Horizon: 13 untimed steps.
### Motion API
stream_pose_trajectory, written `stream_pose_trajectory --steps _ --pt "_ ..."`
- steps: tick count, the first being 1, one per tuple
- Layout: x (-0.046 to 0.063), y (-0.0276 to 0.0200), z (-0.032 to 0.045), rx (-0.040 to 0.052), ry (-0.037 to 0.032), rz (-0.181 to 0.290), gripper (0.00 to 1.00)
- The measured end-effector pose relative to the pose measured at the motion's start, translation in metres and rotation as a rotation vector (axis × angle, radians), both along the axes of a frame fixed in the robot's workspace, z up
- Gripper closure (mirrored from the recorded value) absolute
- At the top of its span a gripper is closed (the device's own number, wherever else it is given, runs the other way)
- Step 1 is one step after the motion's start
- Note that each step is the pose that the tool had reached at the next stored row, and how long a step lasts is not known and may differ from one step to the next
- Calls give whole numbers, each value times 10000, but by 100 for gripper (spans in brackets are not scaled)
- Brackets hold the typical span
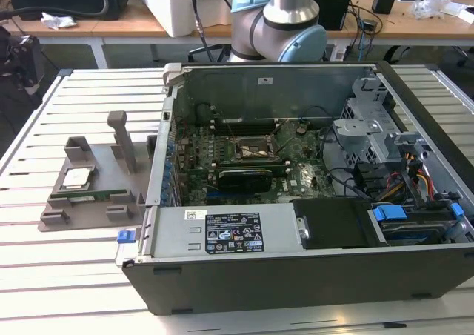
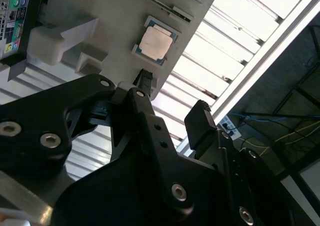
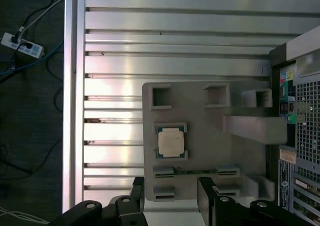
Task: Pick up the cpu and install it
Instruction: 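Pick up the cpu and move it towards the insertion slot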
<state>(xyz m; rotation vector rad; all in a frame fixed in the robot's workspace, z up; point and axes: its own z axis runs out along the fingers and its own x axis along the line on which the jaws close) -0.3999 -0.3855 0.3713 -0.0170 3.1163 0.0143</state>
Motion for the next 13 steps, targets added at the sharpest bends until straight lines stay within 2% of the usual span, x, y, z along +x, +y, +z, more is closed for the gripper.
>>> stream_pose_trajectory --steps 8,13 --pt "0 0 -75 0 -1 0 46" --pt "0 0 -154 0 0 0 46"
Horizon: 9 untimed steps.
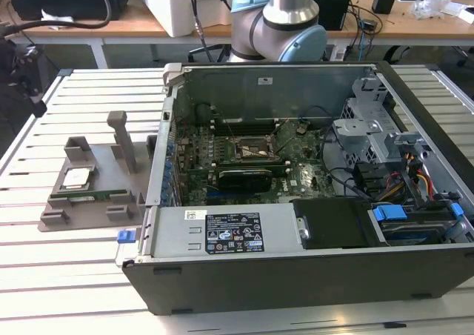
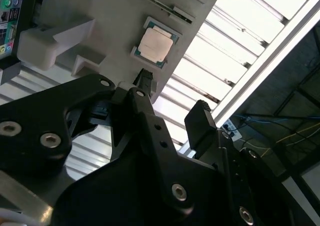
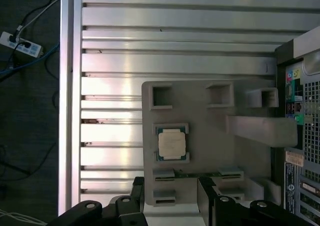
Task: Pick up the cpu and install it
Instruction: 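Pick up the cpu and move it towards the insertion slot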
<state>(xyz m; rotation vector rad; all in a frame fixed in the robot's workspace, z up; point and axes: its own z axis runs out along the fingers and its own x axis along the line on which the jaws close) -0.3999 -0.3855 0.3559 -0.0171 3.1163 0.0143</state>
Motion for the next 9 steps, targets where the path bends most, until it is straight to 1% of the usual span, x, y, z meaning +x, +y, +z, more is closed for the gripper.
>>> stream_pose_trajectory --steps 9 --pt "0 0 -91 0 0 0 46"
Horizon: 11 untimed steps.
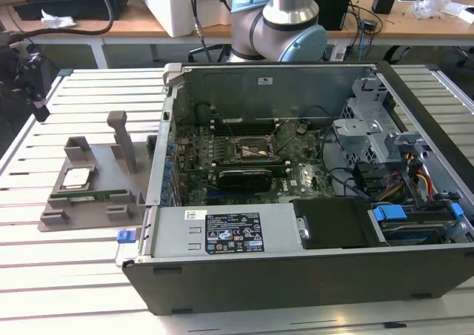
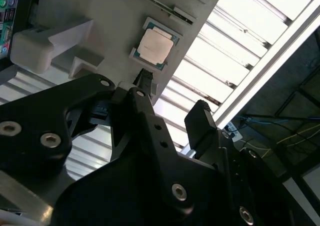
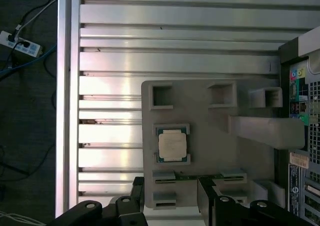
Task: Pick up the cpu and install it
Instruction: 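Pick up the cpu and move it towards the insertion slot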
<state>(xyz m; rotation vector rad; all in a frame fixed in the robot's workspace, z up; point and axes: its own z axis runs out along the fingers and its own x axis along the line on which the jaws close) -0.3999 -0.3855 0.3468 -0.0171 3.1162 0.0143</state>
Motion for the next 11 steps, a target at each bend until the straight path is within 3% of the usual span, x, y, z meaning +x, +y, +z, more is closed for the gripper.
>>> stream_pose_trajectory --steps 11 --pt "0 0 -130 0 0 0 46"
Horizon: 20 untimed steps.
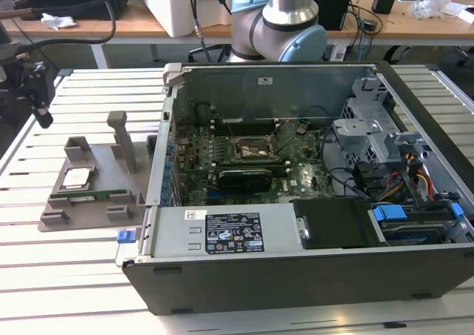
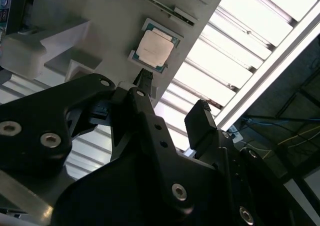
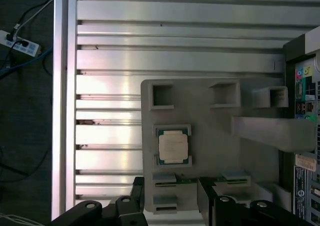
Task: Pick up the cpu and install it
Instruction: 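Pick up the cpu and move it towards the insertion slot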
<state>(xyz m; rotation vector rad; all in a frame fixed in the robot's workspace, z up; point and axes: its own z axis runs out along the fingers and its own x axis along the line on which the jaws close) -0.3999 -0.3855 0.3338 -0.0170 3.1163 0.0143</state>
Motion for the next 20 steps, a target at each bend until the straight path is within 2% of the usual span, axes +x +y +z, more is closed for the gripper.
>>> stream_pose_trajectory --steps 20 --pt "0 0 -171 0 0 0 46"
